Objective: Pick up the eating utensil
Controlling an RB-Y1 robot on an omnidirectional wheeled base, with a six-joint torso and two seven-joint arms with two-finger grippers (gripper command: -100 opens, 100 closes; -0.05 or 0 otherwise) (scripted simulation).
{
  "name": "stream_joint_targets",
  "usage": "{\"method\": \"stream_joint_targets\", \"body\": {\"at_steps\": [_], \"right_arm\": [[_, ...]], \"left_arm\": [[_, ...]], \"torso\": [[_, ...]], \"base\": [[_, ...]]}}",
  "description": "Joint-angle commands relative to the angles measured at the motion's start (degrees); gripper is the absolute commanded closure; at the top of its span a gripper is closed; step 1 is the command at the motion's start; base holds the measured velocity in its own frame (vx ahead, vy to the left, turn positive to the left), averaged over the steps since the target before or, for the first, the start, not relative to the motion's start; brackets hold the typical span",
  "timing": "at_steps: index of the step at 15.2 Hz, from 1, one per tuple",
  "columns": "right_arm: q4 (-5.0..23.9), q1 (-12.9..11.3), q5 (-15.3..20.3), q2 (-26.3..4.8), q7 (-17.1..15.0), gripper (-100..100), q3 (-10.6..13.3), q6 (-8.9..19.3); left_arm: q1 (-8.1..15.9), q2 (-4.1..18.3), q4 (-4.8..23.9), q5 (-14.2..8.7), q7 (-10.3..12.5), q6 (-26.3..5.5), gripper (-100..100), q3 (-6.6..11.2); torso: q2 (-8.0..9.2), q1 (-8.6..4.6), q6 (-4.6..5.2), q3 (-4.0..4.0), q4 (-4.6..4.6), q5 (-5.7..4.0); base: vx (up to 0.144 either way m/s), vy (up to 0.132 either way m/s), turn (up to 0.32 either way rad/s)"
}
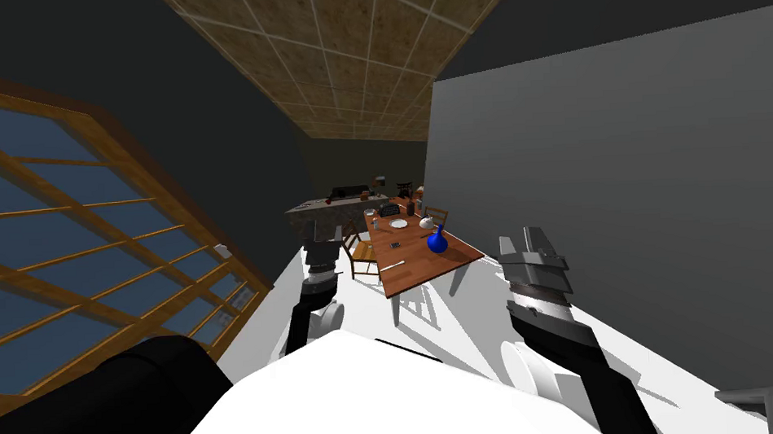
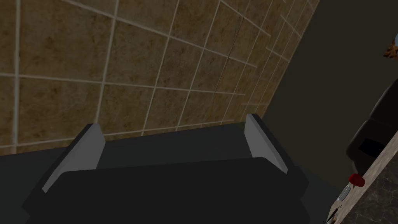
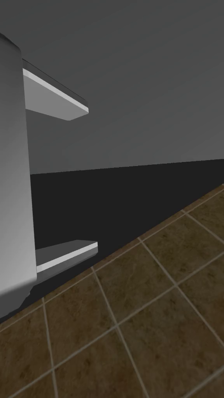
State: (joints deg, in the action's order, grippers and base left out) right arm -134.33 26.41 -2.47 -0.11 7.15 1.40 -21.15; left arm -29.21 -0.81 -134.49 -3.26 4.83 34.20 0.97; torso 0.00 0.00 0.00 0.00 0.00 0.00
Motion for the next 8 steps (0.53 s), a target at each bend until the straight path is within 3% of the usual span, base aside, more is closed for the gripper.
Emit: {"method": "stream_joint_targets", "body": {"at_steps": [1,3,5,8], "right_arm": [[0.0,0.0,0.0,0.0,0.0,0,0.0,0.0],[0.0,0.0,0.0,0.0,0.0,0,0.0,0.0],[0.0,0.0,0.0,0.0,0.0,0,0.0,0.0],[0.0,0.0,0.0,0.0,0.0,0,0.0,0.0]], "left_arm": [[0.1,2.2,0.5,-0.3,0.3,-0.8,-100,0.31],[0.2,3.8,1.0,-0.6,0.5,-1.7,-100,0.62],[0.6,6.8,2.4,-1.4,1.3,-4.2,-100,1.53],[0.8,8.3,3.4,-1.9,1.8,-5.8,-100,2.13]], "torso": [[0.00,0.00,0.00,0.00,0.00,0.00],[0.00,-0.01,0.02,0.00,0.00,0.00],[0.00,-0.03,0.02,0.00,0.00,-0.01],[-0.01,-0.06,0.03,-0.01,-0.01,-0.01]], "base": [[0.000,-0.005,-0.044],[-0.001,-0.012,-0.087],[0.001,-0.018,-0.128],[0.001,-0.020,-0.117]]}}
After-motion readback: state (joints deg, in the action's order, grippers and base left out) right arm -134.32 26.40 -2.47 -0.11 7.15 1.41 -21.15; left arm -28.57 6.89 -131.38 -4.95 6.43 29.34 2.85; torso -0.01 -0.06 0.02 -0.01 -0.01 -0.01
